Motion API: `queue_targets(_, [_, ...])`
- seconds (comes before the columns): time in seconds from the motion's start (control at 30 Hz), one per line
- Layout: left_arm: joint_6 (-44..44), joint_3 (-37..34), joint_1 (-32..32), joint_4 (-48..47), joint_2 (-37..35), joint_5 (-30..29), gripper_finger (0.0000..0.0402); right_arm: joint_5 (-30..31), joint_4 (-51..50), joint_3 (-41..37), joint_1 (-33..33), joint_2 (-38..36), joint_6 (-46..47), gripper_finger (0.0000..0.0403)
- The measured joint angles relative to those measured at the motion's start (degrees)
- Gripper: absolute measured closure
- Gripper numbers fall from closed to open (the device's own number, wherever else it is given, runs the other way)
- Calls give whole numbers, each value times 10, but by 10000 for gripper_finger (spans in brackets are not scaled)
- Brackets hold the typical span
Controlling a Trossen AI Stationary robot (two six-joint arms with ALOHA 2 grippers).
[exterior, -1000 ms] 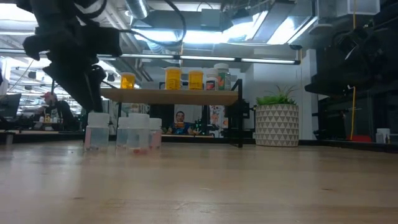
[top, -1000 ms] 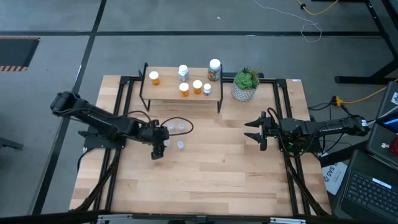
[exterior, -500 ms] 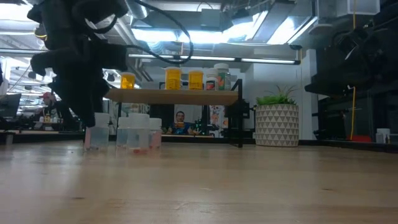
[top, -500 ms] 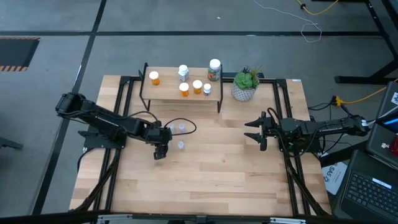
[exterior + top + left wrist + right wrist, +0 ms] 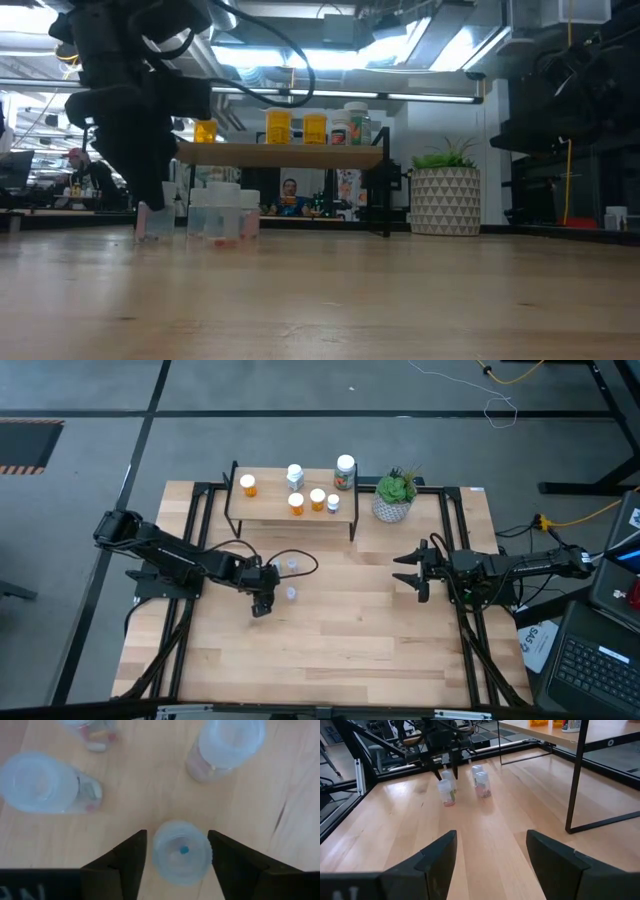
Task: Pick and place medicine bottles onto shelf by color
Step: Put the transparent pill bottle on the shelf
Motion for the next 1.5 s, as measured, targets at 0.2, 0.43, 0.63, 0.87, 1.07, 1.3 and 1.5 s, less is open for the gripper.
queue_targets(0.2, [-27,0,0,0,-1,2,250,0,0,0,0,0,0,162])
queue_targets(0.43, [-38,51,15,-70,-45,13,276,0,0,0,0,0,0,162])
queue_targets(0.63, [53,155,73,-193,-102,-19,276,0,0,0,0,0,0,162])
queue_targets(0.87, [163,242,258,-306,-131,-32,276,0,1,0,0,0,0,162])
queue_targets(1.07, [247,246,410,-316,-127,20,276,0,0,0,0,0,0,162])
queue_targets(1.3, [266,246,504,-344,-128,55,276,0,0,0,0,0,0,162])
queue_targets(1.5, [307,246,541,-342,-128,59,268,0,0,0,0,0,0,162])
